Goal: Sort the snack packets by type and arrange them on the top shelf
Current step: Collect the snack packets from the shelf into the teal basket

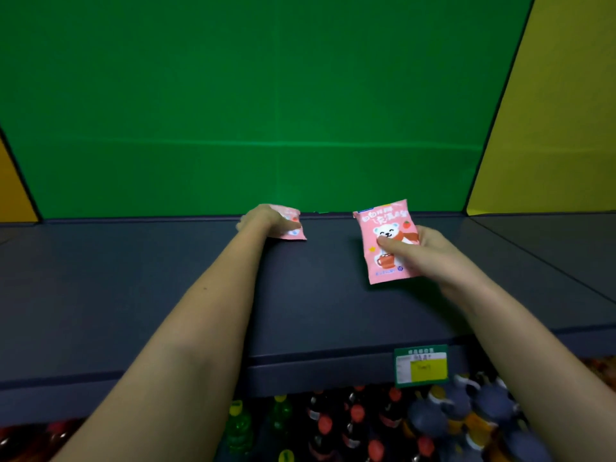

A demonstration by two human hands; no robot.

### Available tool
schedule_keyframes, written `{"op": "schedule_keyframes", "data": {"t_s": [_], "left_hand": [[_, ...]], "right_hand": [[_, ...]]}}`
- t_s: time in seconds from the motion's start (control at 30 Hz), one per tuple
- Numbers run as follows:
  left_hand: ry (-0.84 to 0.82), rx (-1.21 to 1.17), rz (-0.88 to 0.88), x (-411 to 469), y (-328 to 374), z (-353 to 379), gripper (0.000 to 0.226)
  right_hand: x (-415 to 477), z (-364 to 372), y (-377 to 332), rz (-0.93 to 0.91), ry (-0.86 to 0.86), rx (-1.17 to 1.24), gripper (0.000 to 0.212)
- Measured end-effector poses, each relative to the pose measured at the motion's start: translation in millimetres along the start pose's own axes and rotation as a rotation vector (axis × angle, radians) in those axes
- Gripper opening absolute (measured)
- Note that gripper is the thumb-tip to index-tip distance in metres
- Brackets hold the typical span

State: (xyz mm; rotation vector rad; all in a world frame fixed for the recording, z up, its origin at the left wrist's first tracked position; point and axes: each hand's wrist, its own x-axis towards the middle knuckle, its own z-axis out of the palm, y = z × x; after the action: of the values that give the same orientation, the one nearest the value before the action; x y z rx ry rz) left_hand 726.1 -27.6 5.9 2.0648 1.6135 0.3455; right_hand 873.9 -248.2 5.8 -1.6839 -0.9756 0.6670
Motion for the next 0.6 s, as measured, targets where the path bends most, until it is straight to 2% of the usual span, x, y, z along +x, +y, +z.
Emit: {"op": "schedule_keyframes", "data": {"t_s": [0.13, 0.27, 0.37, 0.47, 0.6], "left_hand": [[0.011, -0.183, 0.102, -5.3, -5.7, -7.6, 0.044], [0.105, -0.539, 0.096, -42.9, -37.7, -33.7, 0.033], [0.168, -0.769, 0.142, -101.4, -75.7, -62.0, 0.011], [0.283, -0.883, 0.139, -173.6, -127.9, -83.7, 0.013], [0.513, -0.947, 0.012, -274.0, -210.7, -101.5, 0.021]], "right_hand": [[-5.7, -1.4, -0.4, -0.022, -0.013, 0.035, 0.026], [-18.3, 15.4, -11.6, -0.099, -0.100, 0.089, 0.030], [-31.7, 41.7, -30.8, -0.168, -0.193, 0.127, 0.029], [-49.5, 82.4, -52.3, -0.222, -0.332, 0.170, 0.028], [-84.6, 158.8, -75.1, -0.285, -0.533, 0.214, 0.029]]}}
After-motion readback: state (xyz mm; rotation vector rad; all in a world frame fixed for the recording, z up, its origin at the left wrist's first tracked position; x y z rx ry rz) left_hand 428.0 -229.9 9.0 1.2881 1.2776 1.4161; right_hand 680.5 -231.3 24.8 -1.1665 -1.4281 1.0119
